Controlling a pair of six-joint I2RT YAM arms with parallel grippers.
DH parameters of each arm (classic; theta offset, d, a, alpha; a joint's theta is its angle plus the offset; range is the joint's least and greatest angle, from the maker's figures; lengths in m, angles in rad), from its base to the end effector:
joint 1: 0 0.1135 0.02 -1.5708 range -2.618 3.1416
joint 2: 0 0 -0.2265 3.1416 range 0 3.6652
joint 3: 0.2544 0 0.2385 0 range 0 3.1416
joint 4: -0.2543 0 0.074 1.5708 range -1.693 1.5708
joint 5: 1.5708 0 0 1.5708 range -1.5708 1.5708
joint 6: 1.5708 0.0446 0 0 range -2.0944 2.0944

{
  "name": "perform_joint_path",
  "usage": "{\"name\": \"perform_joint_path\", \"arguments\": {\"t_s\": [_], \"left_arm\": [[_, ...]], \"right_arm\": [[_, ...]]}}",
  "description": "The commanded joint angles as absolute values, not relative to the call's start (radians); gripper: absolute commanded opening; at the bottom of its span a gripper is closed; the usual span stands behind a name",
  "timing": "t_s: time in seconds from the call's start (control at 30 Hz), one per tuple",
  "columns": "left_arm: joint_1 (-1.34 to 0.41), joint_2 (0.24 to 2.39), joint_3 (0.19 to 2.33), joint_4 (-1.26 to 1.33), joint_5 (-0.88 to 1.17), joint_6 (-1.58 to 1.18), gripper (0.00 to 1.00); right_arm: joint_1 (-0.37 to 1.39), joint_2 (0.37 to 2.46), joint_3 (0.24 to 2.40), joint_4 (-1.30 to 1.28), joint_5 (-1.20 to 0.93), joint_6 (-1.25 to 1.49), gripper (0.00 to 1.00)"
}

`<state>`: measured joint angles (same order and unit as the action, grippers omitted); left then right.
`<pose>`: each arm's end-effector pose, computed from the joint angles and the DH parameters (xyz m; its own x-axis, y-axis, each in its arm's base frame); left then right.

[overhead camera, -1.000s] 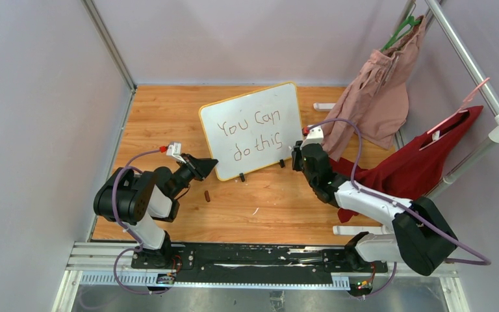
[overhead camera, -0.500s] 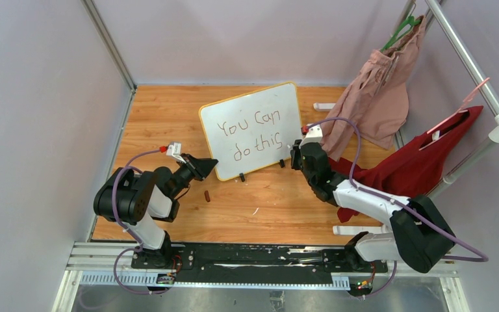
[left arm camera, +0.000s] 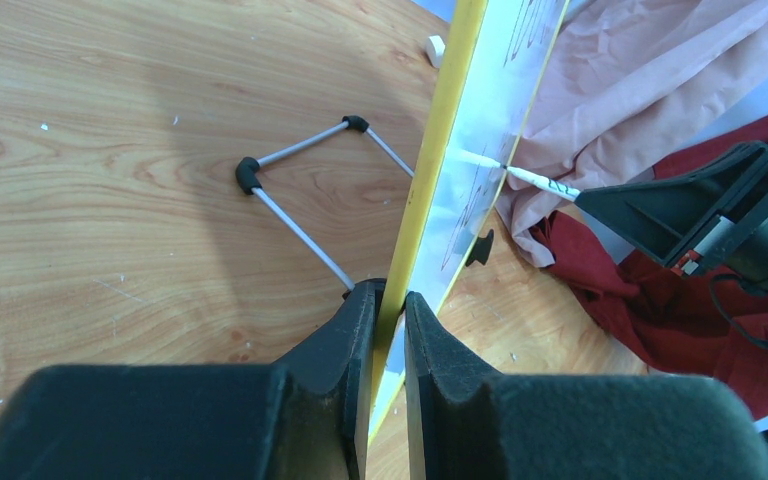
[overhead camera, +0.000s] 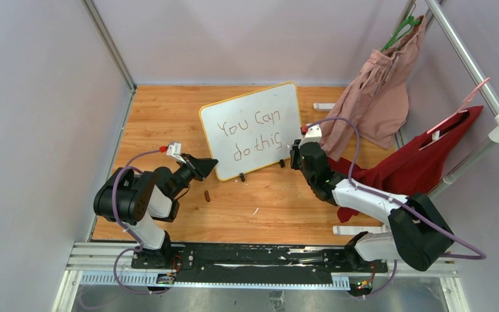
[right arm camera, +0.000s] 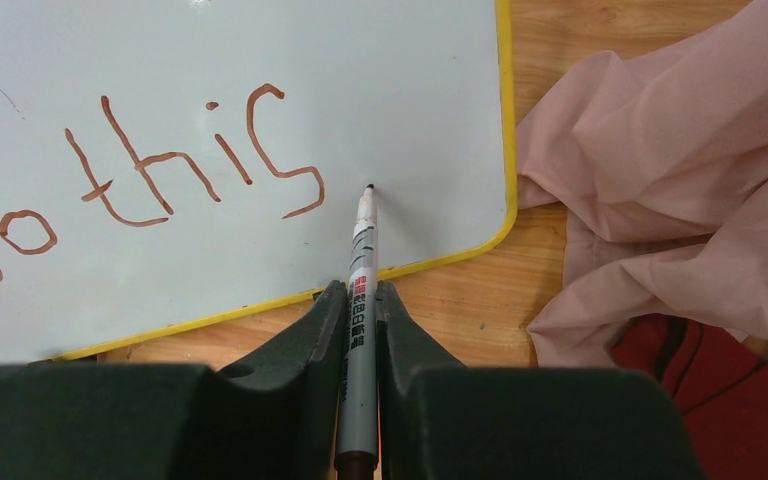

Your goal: Write a sentence on the whiteboard

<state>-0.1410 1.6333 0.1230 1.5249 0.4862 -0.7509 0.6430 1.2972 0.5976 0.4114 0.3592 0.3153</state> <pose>0.2163 -0.0518 0.1145 -0.3898 -0.5539 -0.7357 0.4390 0.5905 -0.6772 0.2375 0.1584 0.1960 -0.3066 0.1330 -0.9425 -0.2067 0.9572 0.2024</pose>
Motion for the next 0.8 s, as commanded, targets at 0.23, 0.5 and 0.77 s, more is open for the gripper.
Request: {"name": "perform_joint_path", "arguments": {"t_s": [0.23, 0.5, 0.77], "left_arm": [[-0.14, 1.613, 0.1, 1.57, 0.426, -0.732, 0.0], [-0.138, 1.598, 0.09, 1.566, 0.381, -0.742, 0.23], [-0.138, 1.497, 0.039, 1.559, 0.263, -0.78, 0.71]], "right_arm": [[0.631, 1.205, 0.658, 0.28, 0.356, 0.322, 0.0], [0.659, 1.03, 0.664, 0.111, 0.298, 0.322, 0.0], [0.664, 0.851, 0.639, 0.012, 0.201, 0.302, 0.0]]}}
